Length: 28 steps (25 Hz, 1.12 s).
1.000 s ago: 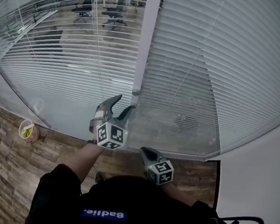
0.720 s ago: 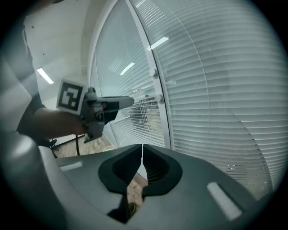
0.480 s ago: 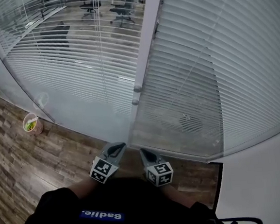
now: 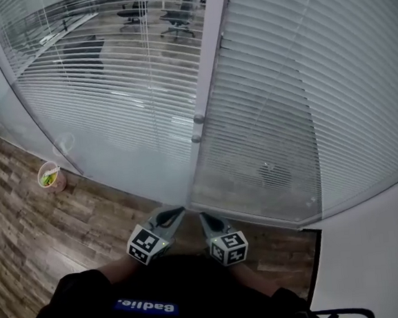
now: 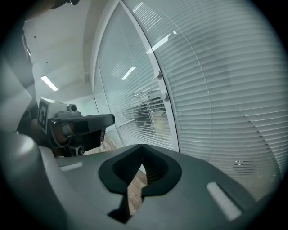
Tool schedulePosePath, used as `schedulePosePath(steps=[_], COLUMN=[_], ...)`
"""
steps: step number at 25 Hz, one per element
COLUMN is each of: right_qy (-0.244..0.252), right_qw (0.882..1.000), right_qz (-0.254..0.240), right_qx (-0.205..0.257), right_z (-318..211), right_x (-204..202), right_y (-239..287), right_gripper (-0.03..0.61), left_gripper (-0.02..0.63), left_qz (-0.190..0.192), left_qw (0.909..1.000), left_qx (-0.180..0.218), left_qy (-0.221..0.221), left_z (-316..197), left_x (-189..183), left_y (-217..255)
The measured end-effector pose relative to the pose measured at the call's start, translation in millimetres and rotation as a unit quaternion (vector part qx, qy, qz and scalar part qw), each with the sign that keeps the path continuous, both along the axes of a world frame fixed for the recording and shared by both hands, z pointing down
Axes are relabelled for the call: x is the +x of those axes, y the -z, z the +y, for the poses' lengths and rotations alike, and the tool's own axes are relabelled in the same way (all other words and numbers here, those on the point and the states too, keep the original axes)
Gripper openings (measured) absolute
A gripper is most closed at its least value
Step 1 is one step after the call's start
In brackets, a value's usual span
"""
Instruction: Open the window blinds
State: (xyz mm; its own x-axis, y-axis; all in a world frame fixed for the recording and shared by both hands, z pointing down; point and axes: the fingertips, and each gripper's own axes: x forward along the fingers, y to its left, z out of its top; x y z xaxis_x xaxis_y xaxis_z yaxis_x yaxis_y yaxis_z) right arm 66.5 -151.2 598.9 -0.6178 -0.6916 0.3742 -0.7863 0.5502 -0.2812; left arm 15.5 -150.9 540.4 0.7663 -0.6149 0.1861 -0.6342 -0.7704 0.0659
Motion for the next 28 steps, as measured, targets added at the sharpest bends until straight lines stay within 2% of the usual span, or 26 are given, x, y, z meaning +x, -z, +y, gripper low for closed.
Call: schedulePosePath(steps=[4,10,14,21,28], right_qy=[-0.022,-0.021,-0.029,-0.042,-0.038], right_qw=[1.0,1.0,0.999,0.998,0.997], right_qz=[0.01,0.022,0.031,0.052,0.063], right_qx=[0.007,0.004,-0.005,0.006,0.023], right_z=[8.0,46.3,69.5,99.6,116.6], right_x=[-17.1,-91.7,-125.1,-152.7,-159.3], right_y=[8.5,13.4,0.3,1.6,20.6], right_gripper=[0.003,0.003,0.003,0.003,0.003], left_gripper=[-0.002,-0.002,-0.002,-0.002,-0.002], left_qz=[0.016,0.028,0.035,0.055,0.07], left_qw=[0.9995,0.9984,0.9974,0.9946,0.9931], left_qx=[0.009,0.01,0.012,0.014,0.029], left_qy=[-0.027,-0.047,-0.062,-0.088,-0.089], left_z=[18.5,47.7,71.1,105.9,124.7], left_x=[-20.1,-83.1,-114.9,-141.3,-144.3], left_y=[14.6,22.1,18.6,14.3,24.6])
